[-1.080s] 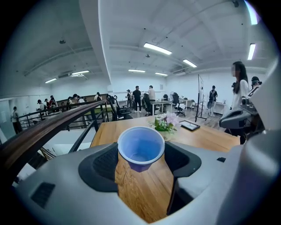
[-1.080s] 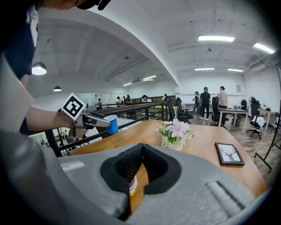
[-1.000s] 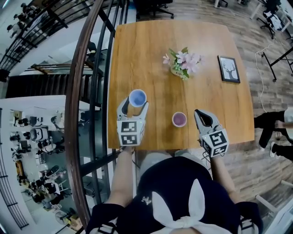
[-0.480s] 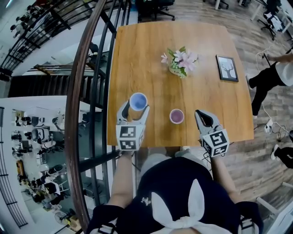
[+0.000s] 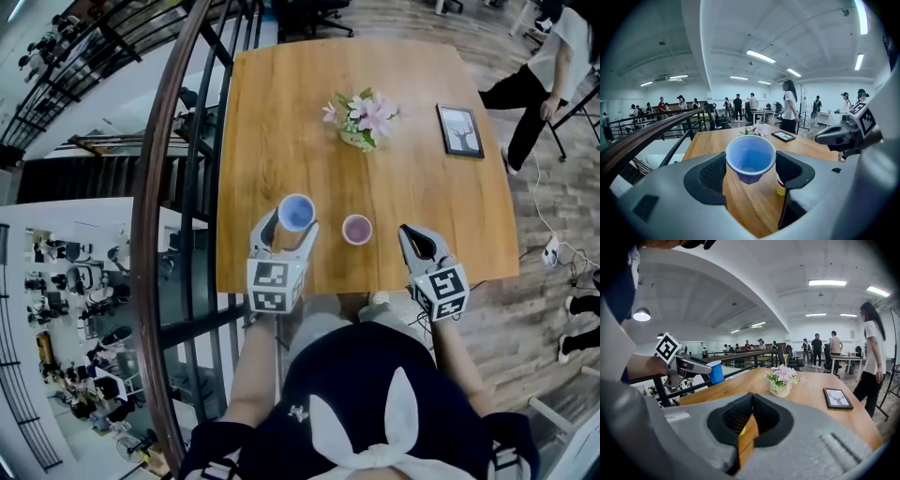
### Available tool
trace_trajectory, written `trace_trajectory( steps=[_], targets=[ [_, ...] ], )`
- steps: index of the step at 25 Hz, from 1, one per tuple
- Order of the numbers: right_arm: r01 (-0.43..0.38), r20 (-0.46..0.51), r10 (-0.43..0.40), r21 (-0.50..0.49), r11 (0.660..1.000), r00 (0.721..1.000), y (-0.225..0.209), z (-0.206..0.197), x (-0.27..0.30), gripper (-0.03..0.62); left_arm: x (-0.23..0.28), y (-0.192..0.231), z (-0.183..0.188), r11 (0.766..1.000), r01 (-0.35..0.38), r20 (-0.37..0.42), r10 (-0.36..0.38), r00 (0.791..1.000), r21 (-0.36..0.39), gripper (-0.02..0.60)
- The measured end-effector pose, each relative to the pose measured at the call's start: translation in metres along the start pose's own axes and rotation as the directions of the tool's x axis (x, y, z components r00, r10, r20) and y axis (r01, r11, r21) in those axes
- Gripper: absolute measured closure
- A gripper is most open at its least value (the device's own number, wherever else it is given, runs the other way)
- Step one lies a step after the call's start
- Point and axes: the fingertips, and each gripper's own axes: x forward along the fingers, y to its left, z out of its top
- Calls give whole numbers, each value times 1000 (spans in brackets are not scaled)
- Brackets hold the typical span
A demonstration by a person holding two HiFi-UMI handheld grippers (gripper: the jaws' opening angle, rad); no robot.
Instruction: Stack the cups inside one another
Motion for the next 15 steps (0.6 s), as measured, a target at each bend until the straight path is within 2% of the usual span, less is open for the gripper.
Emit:
trace_trajectory(
  steps=[7,15],
  targets=[
    [20,9,-20,8,1000,1000,0,-1,-12,595,3,-38,8,996,91,10,-91,996,18,238],
    [48,6,-48,21,999,999,-4,-8,-21,595,16,-77,10,979,197,-2,-197,980,60,238]
  ],
)
